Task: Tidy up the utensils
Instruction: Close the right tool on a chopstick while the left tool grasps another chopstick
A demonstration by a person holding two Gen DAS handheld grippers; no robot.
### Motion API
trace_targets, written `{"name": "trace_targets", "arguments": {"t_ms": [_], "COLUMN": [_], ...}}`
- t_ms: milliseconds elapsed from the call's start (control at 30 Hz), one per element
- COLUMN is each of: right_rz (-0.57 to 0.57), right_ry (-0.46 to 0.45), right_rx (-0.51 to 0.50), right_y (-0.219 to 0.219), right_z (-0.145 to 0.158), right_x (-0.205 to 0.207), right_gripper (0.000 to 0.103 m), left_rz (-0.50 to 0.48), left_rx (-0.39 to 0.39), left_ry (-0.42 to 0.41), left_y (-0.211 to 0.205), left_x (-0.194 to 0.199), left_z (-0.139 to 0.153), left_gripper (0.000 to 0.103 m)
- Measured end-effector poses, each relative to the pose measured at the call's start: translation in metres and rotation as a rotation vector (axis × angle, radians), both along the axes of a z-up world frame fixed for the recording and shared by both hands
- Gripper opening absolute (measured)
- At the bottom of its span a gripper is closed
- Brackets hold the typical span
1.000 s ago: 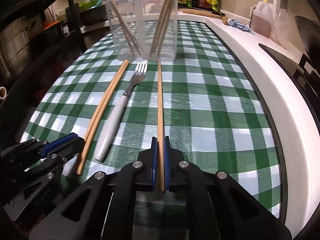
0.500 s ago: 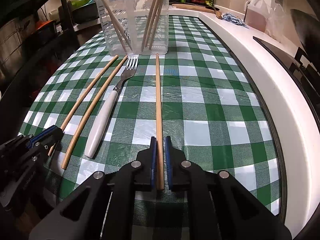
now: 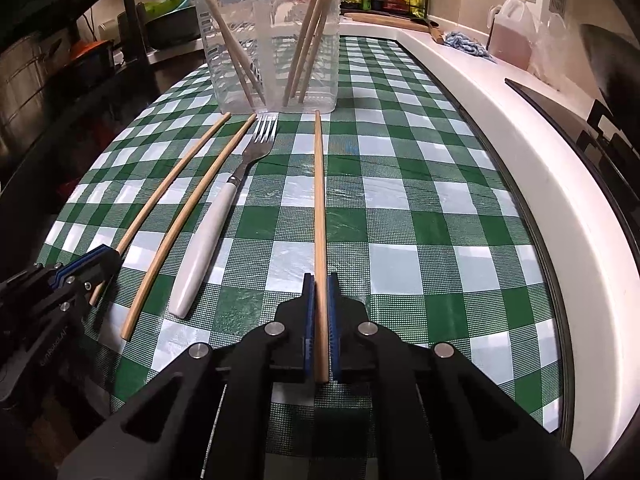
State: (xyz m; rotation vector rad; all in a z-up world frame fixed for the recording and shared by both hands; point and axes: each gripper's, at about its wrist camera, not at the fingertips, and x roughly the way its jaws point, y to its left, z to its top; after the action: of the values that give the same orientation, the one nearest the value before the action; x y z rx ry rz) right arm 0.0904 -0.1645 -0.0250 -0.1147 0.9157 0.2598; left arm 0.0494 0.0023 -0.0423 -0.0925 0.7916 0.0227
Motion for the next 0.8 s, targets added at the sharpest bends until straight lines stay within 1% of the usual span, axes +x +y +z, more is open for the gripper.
{"name": "trace_targets", "arguments": {"t_ms": [67, 800], "right_rz": [0.001, 0.006], "right_ry": [0.002, -0.008], "right_rx": [-0.002, -0.021], "right_y": [0.0004, 0.0021], "right_z": [0.0002, 0.0003], "right_x": [0.0003, -0.0003], "right_gripper": [0.007, 0.008], "left_rz": [-0.004, -0.007], "left_rx": [0.015, 0.023], "left_ry": [-0.002, -0.007], "left_y": [-0.0025, -0.0053], "left_x": [0.0002, 0.0010], "left_z": [-0.0004, -0.0005], "left_gripper": [0.006, 0.006]}}
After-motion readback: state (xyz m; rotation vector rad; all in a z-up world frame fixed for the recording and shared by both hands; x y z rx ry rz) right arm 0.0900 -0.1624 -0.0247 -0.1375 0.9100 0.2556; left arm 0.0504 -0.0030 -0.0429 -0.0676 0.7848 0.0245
